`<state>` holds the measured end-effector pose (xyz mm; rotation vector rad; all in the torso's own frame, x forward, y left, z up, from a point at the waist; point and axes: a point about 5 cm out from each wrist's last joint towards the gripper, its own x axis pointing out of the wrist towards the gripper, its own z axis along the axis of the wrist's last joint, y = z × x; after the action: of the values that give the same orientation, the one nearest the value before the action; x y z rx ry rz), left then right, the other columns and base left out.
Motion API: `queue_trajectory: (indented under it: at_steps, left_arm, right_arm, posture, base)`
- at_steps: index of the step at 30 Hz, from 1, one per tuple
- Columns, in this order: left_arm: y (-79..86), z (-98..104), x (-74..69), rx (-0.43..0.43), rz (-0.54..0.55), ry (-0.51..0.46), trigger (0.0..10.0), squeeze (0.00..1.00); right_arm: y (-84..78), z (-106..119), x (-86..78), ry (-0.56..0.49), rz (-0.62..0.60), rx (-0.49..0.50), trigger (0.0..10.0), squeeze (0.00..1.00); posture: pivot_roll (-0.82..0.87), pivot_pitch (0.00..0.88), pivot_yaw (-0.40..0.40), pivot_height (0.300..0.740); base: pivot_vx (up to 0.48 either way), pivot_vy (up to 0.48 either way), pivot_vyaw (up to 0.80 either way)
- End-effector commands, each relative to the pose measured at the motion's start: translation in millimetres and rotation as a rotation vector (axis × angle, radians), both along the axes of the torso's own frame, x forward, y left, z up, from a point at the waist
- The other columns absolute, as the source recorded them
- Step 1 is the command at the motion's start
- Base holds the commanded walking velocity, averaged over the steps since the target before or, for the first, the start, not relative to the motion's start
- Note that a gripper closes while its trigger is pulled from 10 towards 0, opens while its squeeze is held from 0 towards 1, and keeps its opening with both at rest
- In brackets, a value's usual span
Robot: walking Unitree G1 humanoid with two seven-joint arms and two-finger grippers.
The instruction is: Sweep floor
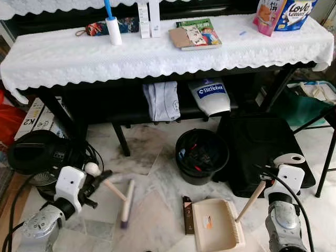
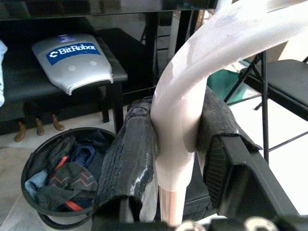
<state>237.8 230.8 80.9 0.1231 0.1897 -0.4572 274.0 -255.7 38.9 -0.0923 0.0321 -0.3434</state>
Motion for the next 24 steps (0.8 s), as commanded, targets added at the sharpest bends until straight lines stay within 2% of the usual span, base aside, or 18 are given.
queue_trajectory:
  at_steps: [1,4,10,13,16,18,20,24]
  left_arm:
    - [-2.9,-10.7,-7.0,-0.029,-0.064,0.100,10.0,0.00]
    - [-2.3,-10.7,-6.7,-0.018,-0.088,0.112,10.0,0.00]
    - [-5.6,-10.5,-8.4,-0.074,-0.108,0.177,10.0,0.00]
    - [-11.0,-11.1,-8.4,-0.173,-0.084,0.218,10.0,0.00]
    - [-14.9,-12.6,-8.8,-0.241,-0.069,0.240,10.0,0.00]
    - [-15.3,-12.8,-8.8,-0.257,-0.062,0.245,10.0,0.00]
    - [-17.4,-11.7,-6.1,-0.335,-0.030,0.257,10.0,0.00]
    - [-24.8,-10.1,-3.3,-0.391,-0.023,0.261,10.0,0.00]
  right_arm:
    - [-0.3,-6.6,-4.4,0.031,-0.003,0.008,10.0,0.00]
    - [0.2,-6.1,-3.7,0.029,-0.004,0.009,10.0,0.00]
    - [0.0,-6.9,-4.9,0.031,-0.005,0.010,10.0,0.00]
    - [-0.1,-7.3,-5.0,0.033,-0.004,0.010,10.0,0.00]
    - [0.1,-7.1,-4.9,0.032,-0.004,0.010,10.0,0.00]
    - [0.2,-7.1,-4.9,0.032,-0.004,0.010,10.0,0.00]
    - [0.1,-6.7,-4.4,0.031,-0.005,0.010,10.0,0.00]
    - [0.8,-6.7,-3.9,0.031,-0.003,0.011,10.0,0.00]
  posture:
    - [-0.12,0.119,0.075,0.740]
    - [-0.12,0.119,0.075,0.740]
    - [-0.12,0.123,0.074,0.740]
    - [-0.11,0.128,0.072,0.740]
    - [-0.11,0.128,0.072,0.740]
    - [-0.11,0.129,0.071,0.740]
    - [-0.11,0.129,0.071,0.740]
    - [-0.11,0.129,0.072,0.740]
  base:
    - [0.000,0.000,0.00]
    - [0.000,0.000,0.00]
    - [0.000,0.000,0.00]
    - [0.000,0.000,0.00]
    - [0.000,0.000,0.00]
    - [0.000,0.000,0.00]
    - [0.000,0.000,0.00]
    - [0.000,0.000,0.00]
